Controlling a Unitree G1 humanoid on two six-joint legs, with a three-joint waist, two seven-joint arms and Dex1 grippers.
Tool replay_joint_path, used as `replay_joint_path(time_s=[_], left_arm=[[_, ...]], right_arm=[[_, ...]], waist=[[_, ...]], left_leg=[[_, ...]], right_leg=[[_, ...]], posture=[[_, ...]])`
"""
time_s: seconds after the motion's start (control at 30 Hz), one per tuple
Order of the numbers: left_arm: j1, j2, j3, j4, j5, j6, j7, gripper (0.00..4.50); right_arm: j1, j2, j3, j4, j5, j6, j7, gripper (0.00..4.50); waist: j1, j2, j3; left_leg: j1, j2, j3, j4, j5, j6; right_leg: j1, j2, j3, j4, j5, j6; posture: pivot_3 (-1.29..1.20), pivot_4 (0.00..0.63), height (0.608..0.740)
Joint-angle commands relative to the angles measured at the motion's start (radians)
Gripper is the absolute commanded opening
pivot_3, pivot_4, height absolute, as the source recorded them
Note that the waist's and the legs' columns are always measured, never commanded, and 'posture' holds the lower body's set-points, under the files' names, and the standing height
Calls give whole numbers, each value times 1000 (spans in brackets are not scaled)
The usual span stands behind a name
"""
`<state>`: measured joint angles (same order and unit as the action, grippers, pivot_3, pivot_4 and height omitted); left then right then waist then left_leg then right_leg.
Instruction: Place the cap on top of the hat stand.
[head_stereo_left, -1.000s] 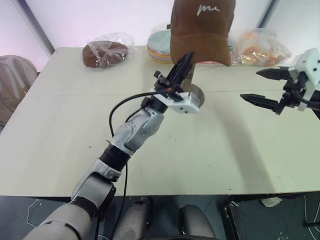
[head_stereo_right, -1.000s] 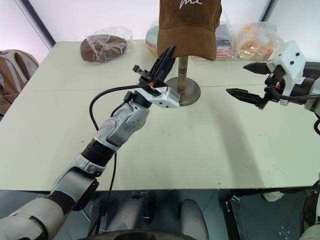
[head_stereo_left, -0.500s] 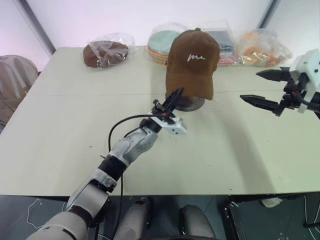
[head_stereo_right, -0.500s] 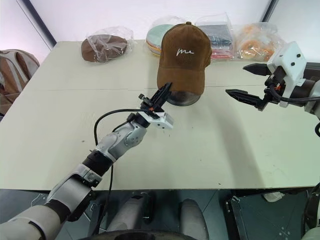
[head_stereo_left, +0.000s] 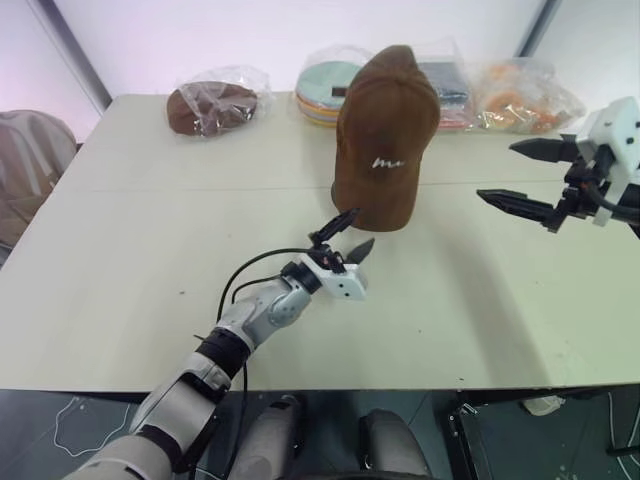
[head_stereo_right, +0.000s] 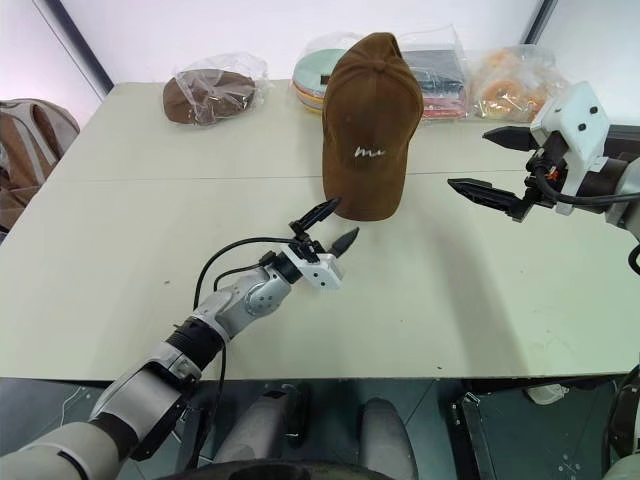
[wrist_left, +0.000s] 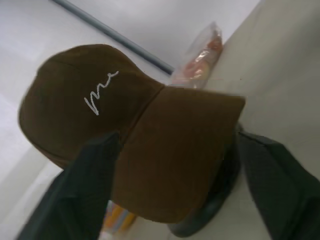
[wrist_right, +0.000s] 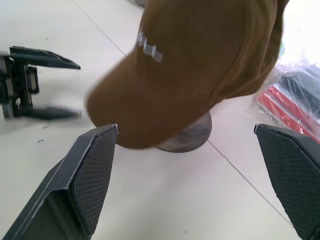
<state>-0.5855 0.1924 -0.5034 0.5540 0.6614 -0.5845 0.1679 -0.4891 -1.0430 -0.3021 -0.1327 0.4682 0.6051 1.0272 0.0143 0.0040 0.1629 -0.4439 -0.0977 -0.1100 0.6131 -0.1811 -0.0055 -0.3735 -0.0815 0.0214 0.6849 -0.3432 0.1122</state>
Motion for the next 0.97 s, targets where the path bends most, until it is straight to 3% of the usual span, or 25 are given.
replay_joint_path(time_s=[0.03, 0.23, 0.5, 0.77, 0.97], left_arm=[[28, -15, 1, -12, -132, -34, -152, 4431], [87, 20, 94, -175, -432, 72, -450, 4431], [47, 242, 337, -524, -883, 567, -837, 4431], [-83, 533, 543, -559, -1120, 918, -1097, 4431], [-142, 630, 610, -549, -1216, 1060, -1205, 4431]], right_arm=[[-28, -19, -14, -29, 14, -4, -7, 4500], [-41, -14, 5, -35, 20, -6, -10, 4500], [-61, -10, 53, -66, 21, -10, 3, 4500], [-2, -29, 125, -89, -54, -67, 17, 4500], [3, -26, 129, -90, -71, -76, 14, 4500]], waist=[[-1, 0, 0], [-4, 0, 0], [-10, 0, 0], [-12, 0, 0], [-15, 0, 0]], left_leg=[[0, 0, 0, 0, 0, 0], [0, 0, 0, 0, 0, 0], [0, 1, -1, 0, 0, 0], [0, 1, -1, 0, 0, 0], [0, 1, -2, -1, 0, 0]], right_leg=[[0, 0, 0, 0, 0, 0], [-1, 0, 0, 0, 0, 0], [0, 1, 0, 0, 0, 0], [0, 1, 0, -1, 0, 0], [0, 1, 0, -1, 0, 0]], posture=[[0, 150, 740], [0, 150, 740], [0, 150, 740], [0, 150, 740], [0, 150, 740]])
